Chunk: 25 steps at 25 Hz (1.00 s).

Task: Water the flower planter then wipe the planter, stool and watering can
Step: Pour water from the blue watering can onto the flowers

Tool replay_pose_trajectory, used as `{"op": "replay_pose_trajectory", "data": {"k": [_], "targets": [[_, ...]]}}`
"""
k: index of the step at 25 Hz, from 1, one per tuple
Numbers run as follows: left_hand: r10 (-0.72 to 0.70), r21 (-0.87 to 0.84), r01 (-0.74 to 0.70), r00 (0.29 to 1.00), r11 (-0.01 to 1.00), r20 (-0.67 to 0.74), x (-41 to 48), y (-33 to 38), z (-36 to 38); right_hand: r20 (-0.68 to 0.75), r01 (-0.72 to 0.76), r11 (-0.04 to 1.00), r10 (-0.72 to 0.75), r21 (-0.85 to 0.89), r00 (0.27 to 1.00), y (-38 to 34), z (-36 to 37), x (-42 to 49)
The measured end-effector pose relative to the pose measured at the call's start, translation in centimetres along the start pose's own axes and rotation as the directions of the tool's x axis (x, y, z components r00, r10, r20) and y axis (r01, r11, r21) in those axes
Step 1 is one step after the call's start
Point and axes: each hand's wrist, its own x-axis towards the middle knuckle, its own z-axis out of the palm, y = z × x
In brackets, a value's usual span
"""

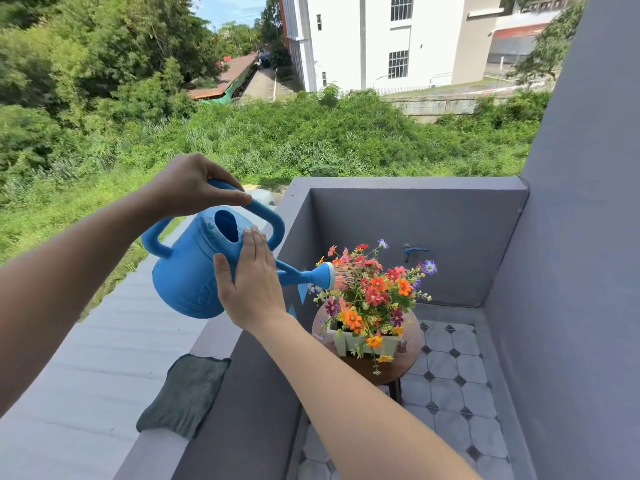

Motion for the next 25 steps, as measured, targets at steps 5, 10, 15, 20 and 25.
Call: {"op": "replay_pose_trajectory", "data": {"k": [5, 10, 15, 20, 25], "targets": [[0.033, 0.059, -0.037, 0.997, 0.998, 0.065, -0.5, 0.1, -0.2, -0.003, -0.008, 1.0, 0.008, 0.011, 1.0, -0.7, 0.8, -1.7], [0.068, 0.039, -0.073, 0.99, 0.997, 0.124, -0.5, 2.0, 0.1, -0.069, 0.005, 1.0, -0.006, -0.018, 0.998, -0.2, -0.1, -2.8], [0.087, 0.036, -0.09, 0.991, 0.995, 0.1, 0.8, 4.0, 0.5, -0.152, 0.035, 0.999, -0.039, -0.03, 0.988, 1.0, -2.1, -1.9], [0.071, 0.005, -0.071, 0.997, 0.997, 0.034, 1.8, 4.7, 0.4, -0.129, 0.057, 0.998, -0.058, -0.006, 0.99, 1.7, -3.6, 0.0], [0.024, 0.082, -0.027, 0.999, 0.996, 0.041, 2.0, 4.6, 0.2, -0.039, 0.024, 0.996, -0.021, 0.089, 0.999, 1.1, -3.7, 0.1]]}}
